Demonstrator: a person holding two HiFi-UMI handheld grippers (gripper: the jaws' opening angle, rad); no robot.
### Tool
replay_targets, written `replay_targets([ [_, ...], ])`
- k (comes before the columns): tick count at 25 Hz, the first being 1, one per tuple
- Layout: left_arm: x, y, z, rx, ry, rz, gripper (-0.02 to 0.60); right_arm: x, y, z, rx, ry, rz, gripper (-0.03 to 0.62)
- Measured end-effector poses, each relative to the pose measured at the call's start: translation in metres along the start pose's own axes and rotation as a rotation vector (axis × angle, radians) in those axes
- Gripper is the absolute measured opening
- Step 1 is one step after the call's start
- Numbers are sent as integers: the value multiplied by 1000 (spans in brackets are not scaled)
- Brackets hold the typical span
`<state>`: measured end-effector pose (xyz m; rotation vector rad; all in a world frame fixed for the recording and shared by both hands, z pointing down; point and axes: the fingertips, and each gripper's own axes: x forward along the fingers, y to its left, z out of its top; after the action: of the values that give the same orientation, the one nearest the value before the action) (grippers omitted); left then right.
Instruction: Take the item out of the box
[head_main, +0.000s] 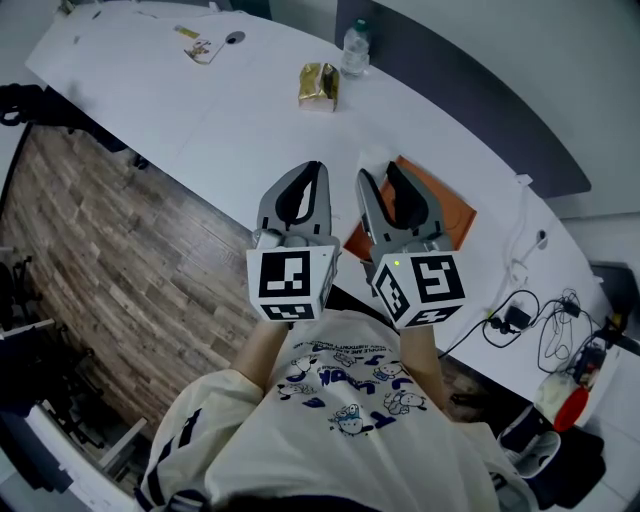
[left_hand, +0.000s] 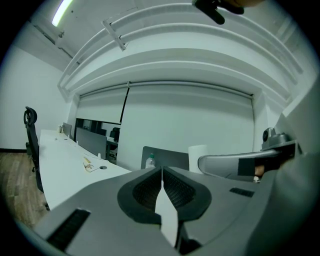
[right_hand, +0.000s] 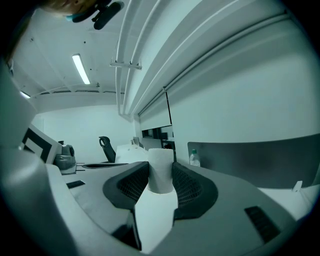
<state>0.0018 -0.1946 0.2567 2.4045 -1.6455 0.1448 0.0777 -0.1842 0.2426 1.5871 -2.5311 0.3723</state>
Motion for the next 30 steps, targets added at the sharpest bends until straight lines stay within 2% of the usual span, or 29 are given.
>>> replay_targets([
  [30,-4,-1,7,-2,-21,-9,23,-4,1,3,11,-21,-25,167],
])
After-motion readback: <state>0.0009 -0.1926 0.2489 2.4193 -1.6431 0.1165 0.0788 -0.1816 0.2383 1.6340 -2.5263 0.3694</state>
